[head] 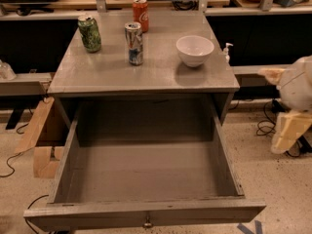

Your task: Open top drawer

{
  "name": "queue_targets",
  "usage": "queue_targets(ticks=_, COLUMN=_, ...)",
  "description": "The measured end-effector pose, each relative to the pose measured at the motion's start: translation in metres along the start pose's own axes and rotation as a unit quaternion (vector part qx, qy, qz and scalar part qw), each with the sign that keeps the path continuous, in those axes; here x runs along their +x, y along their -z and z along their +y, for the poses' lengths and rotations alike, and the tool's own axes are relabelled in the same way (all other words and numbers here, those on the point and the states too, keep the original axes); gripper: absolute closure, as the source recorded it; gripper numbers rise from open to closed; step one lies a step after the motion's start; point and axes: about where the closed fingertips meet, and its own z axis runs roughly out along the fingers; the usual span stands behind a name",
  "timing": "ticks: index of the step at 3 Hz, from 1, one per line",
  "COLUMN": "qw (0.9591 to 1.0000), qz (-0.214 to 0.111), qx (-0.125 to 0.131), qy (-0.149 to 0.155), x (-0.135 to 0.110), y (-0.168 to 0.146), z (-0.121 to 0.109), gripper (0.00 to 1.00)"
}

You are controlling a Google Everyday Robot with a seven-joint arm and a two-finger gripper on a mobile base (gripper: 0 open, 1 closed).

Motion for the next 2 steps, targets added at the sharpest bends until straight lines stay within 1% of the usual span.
queue_targets(ticks=1, qw=0.9973, qz=-0.013, qx=0.072, qy=0.007, x=0.021, y=0.099, z=-0.011, gripper=0.00)
queue_targets(ticks=2, qw=0.9913, qz=-0.023, qx=0.129, qy=0.012, x=0.032, y=0.159, z=0.003, gripper=0.00)
